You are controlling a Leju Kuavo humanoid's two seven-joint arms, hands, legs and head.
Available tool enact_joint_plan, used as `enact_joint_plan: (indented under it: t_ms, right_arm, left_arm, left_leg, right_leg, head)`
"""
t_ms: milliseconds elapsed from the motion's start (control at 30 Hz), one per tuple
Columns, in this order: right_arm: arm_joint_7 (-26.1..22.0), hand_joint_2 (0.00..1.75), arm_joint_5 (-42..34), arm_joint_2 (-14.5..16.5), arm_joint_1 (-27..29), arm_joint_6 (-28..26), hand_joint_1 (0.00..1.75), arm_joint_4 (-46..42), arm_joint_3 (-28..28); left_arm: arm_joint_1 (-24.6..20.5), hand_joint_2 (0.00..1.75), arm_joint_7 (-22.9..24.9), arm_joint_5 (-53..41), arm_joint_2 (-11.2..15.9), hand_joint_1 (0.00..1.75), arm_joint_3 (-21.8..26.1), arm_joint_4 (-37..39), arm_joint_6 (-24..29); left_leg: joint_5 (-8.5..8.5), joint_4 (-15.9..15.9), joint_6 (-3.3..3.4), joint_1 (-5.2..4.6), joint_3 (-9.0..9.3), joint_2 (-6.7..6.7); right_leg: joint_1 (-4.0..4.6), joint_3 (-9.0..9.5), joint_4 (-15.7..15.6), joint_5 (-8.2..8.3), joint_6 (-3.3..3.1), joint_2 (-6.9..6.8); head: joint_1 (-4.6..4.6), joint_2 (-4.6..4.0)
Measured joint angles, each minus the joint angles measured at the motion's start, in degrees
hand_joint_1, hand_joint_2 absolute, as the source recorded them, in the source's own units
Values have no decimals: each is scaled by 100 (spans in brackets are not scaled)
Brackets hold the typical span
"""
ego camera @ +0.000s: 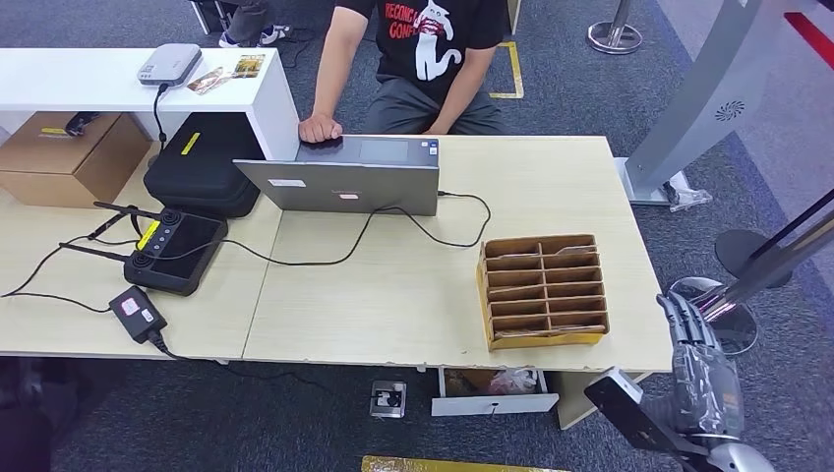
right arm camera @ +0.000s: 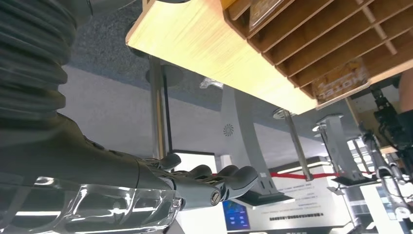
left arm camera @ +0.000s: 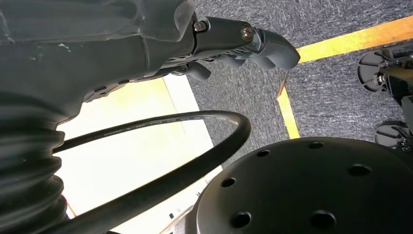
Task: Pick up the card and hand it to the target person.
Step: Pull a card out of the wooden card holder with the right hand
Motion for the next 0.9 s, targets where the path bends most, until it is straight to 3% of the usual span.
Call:
enact_joint_plan:
  t_ms: [400,567,900]
  right_arm:
    - [144,175,259,-298,-506,-2,0,318,726]
    - [-29,175,-131,-471,-805,195,0,688,961]
    - [-24,175,-208,-751,-1311,249,0,1450,1117]
  left_arm:
    - [-26,175,20,-81,2,0,0,0,0]
    - [-31,175,24,-95,10,0,0,0,-3]
    - [-32,175,24,-79,26,0,0,0,-4]
  left_leg:
    - [1,0,0,0,2,0]
    - [1,0,0,0,2,-1]
    - [1,1,0,-1,1,-1]
  right_leg:
    - [0,1,0,0,0,0]
    - [0,1,0,0,0,0]
    - [0,0,0,0,0,-1]
  head:
    - [0,0]
    - [0,0]
    - [0,0]
